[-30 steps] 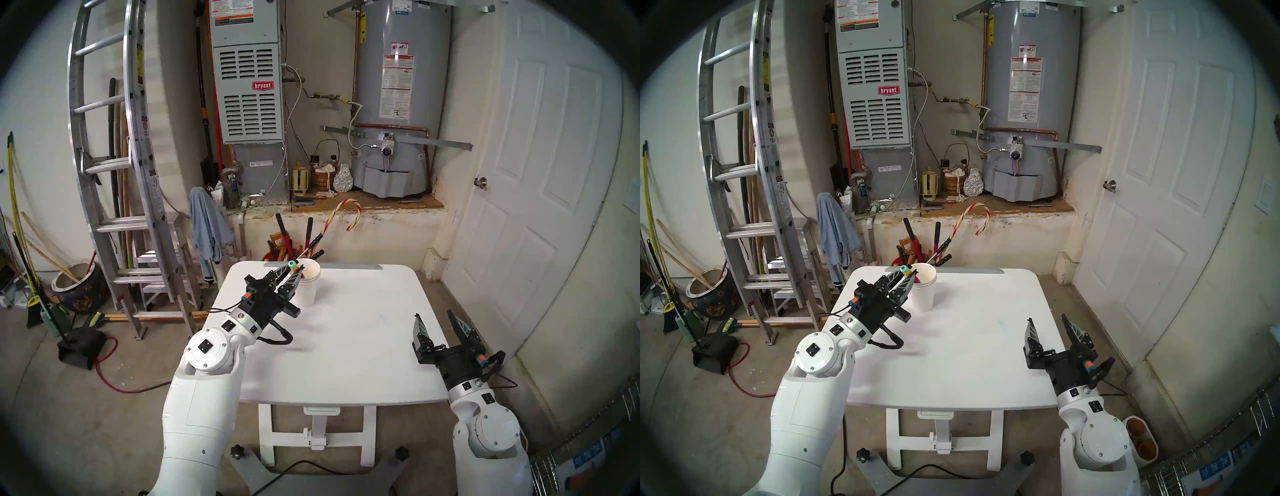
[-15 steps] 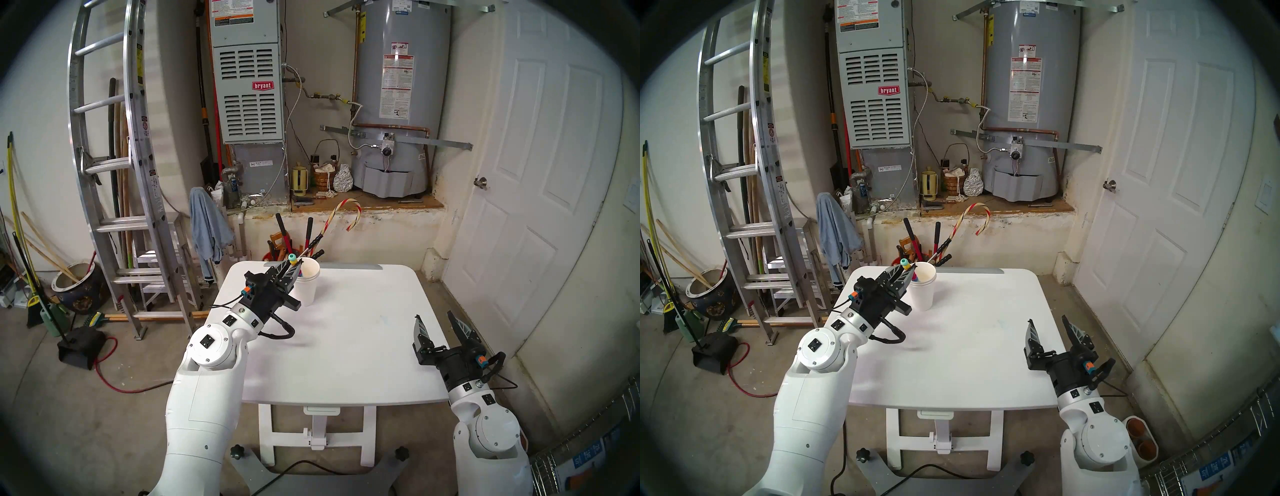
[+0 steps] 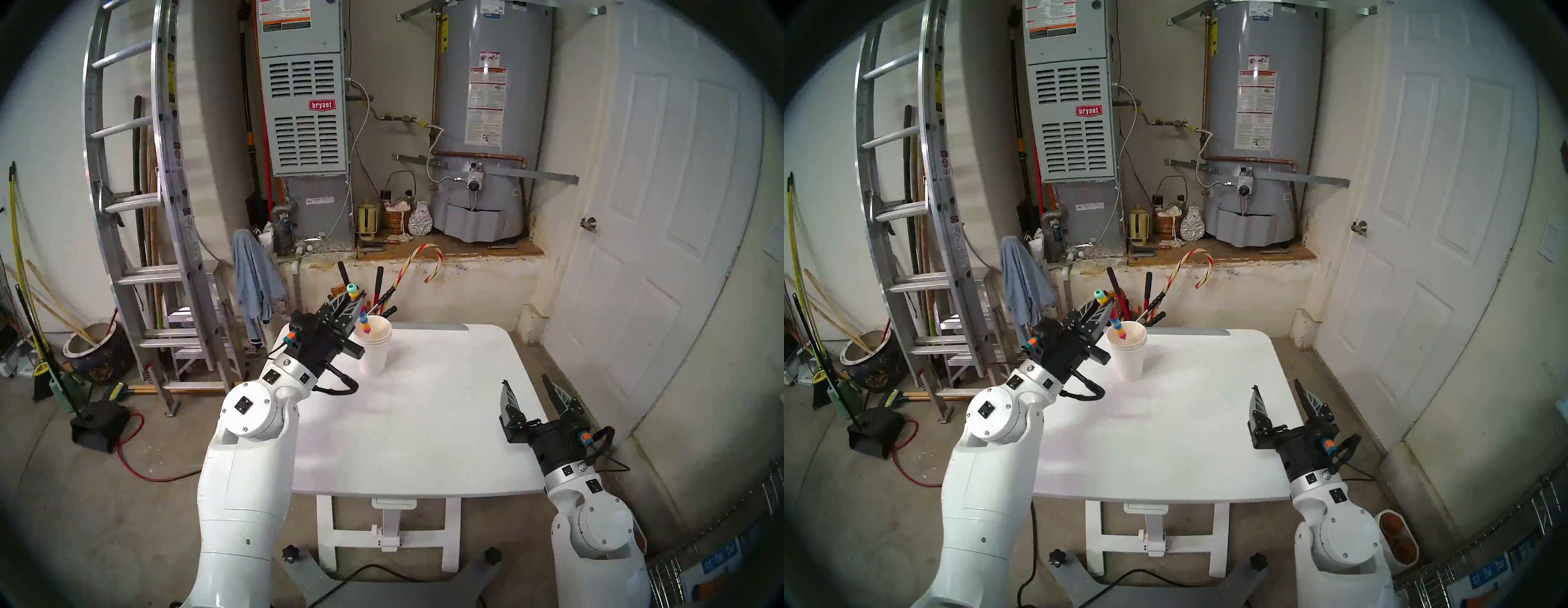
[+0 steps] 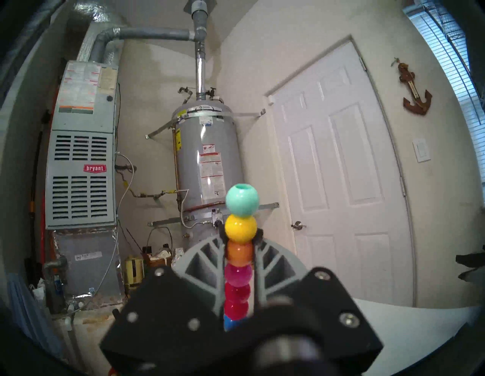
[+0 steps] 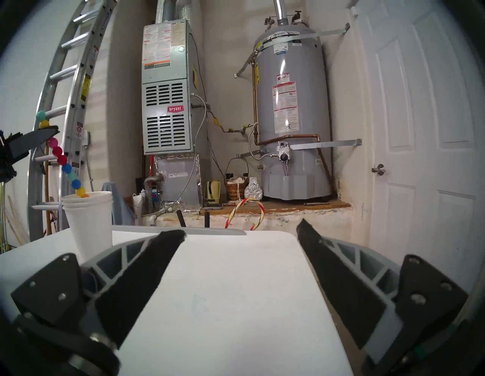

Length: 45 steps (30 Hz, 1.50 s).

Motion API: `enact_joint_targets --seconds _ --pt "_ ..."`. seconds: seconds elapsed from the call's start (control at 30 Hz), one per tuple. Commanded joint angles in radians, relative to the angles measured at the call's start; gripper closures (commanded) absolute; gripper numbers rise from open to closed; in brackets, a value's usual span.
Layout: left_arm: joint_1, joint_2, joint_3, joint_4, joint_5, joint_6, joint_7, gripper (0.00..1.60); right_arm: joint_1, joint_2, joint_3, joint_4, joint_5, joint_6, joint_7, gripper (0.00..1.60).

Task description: Switch the marker to another color

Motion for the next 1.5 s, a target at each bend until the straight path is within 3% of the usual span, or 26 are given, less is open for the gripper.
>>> enact_joint_targets --seconds 0.0,0.13,0.43,0.53,0.8,1.03,1.13,1.47 --pt "-0.022 -0.003 -0.026 -0.111 -0.058 0.021 -0.011 1.60 0.010 -0.002 -0.018 -0.058 -0.006 -0.021 0.007 0.00" --pt "-0.005 0.015 -0.053 -0.169 -0.114 0.062 -0.056 1.60 0.030 0.018 -0.020 -0.067 -0.014 -0.009 0.030 0.00" --pt "0.058 0.035 -0.090 -0.280 -0.159 0.166 -0.101 1.60 0.116 0.064 -0.037 -0.042 -0.004 0.013 0.094 0.00" --pt "0.089 0.041 -0.101 -0.325 -0.182 0.203 -0.130 1.60 0.141 0.077 -0.064 -0.047 0.026 0.019 0.144 0.00" --pt "0.142 0.044 -0.088 -0.375 -0.180 0.262 -0.164 1.60 0.149 0.087 -0.146 -0.082 0.061 0.053 0.243 0.00" --pt "0.164 0.044 -0.077 -0.391 -0.170 0.277 -0.172 1.60 0.188 0.106 -0.179 -0.064 0.083 0.092 0.302 0.00" --pt "0.172 0.046 -0.079 -0.395 -0.172 0.293 -0.175 1.60 0.216 0.125 -0.223 -0.059 0.044 0.105 0.336 0.00" --pt "0.192 0.051 -0.060 -0.402 -0.164 0.313 -0.194 1.60 0.295 0.110 -0.339 -0.032 -0.101 0.123 0.326 0.00"
